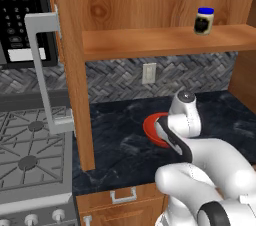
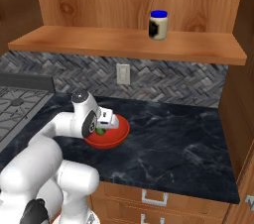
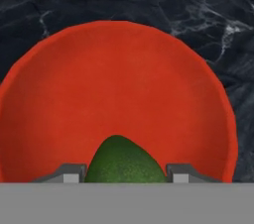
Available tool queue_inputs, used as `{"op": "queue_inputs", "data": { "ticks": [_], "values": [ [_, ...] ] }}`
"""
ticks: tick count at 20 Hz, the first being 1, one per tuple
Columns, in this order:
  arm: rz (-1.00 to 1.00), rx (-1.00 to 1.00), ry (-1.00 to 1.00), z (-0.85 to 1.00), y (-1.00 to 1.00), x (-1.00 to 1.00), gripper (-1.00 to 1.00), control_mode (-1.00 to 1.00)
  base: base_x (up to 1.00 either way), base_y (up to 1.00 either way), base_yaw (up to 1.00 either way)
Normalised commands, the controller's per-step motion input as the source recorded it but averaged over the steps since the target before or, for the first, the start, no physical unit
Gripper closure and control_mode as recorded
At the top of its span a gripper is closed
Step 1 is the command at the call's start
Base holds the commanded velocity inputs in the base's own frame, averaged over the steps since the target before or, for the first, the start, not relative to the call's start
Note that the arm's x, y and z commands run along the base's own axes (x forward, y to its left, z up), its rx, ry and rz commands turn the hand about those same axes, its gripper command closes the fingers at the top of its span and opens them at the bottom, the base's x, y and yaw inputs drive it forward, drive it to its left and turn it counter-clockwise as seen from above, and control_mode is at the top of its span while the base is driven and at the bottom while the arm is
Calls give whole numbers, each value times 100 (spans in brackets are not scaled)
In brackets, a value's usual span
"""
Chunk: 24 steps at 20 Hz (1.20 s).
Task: Pick the avocado from the cabinet and place it in the bowl. Then pick the bowl and place it in the sink. Then turn on the sink facuet.
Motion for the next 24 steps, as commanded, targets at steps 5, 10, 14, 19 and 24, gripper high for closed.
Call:
{"op": "queue_inputs", "data": {
  "ticks": [5, 10, 14, 19, 24],
  "values": [
    [0, 0, 0, -40, 0, 0, -100, -100, 0, 0, 0],
    [0, 0, 0, -33, 0, 0, -100, -100, 0, 0, 0],
    [0, 0, 0, -30, 0, 0, -100, -100, 0, 0, 0],
    [0, 0, 0, -10, 0, -2, -100, -100, 0, 0, 0],
    [4, 0, -8, 42, 13, -55, -100, -100, 0, 0, 0]
  ]
}}
